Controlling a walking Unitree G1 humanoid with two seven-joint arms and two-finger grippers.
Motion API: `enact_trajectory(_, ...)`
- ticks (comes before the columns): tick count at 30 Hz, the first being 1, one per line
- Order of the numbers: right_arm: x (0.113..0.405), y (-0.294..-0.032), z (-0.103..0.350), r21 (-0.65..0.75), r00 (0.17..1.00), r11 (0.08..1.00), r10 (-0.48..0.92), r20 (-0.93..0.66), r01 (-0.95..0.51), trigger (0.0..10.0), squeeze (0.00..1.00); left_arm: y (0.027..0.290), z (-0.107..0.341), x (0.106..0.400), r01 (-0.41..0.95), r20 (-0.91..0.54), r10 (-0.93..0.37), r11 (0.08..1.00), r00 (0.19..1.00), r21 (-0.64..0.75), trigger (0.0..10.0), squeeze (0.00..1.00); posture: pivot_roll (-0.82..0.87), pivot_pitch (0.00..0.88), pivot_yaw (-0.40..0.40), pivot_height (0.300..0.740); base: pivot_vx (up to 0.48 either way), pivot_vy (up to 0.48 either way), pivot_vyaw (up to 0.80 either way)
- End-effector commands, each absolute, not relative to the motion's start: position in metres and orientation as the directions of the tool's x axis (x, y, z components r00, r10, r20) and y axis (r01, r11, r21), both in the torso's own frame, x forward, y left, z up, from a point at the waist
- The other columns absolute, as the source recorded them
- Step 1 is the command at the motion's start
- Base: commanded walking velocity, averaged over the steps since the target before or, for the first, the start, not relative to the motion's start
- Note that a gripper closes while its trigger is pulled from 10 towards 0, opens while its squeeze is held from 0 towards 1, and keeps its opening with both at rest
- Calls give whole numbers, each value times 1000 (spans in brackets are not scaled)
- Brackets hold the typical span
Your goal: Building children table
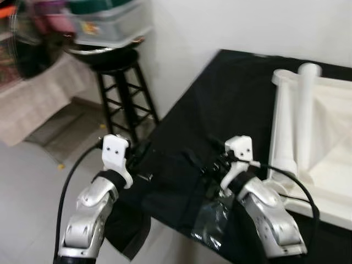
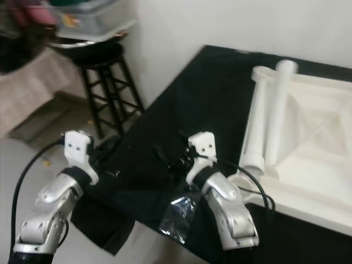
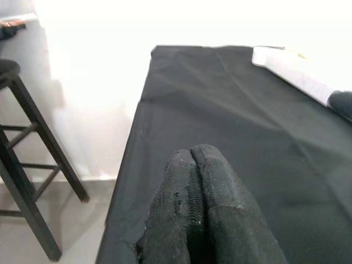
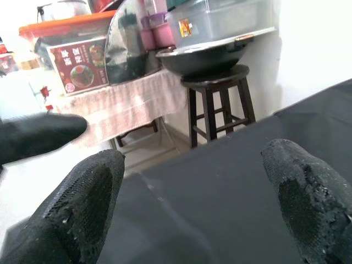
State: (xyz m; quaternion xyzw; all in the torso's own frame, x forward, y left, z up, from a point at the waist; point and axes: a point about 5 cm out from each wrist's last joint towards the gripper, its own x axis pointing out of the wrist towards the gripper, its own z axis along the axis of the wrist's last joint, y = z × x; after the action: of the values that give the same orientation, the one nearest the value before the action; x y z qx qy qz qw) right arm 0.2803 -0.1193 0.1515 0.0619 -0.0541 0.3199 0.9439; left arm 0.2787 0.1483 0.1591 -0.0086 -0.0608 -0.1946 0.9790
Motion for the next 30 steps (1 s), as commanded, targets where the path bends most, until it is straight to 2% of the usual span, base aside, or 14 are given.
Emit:
enact_trajectory(1,280,-122,158,84,785,784,597,165,-615,10000,0,149,160,278,395,119,-393,919,912,3,10000,0,-19,83,57,740,0,0,-800)
enact_trajectory(13,282,-124,178,58,769,779,600,223,-625,10000,0,137,180,276,512,171,-509,858,844,27,10000,0,-21,85,58,740,0,0,-800)
enact_trajectory(23,285,-127,180,51,780,792,585,224,-609,10000,0,140,188,283,460,200,-458,887,866,41,10000,0,-27,81,55,740,0,0,-800)
enact_trajectory(30,287,-126,179,35,794,808,569,215,-588,10000,0,139,190,282,469,210,-464,883,861,26,10000,0,-26,79,51,740,0,0,-800)
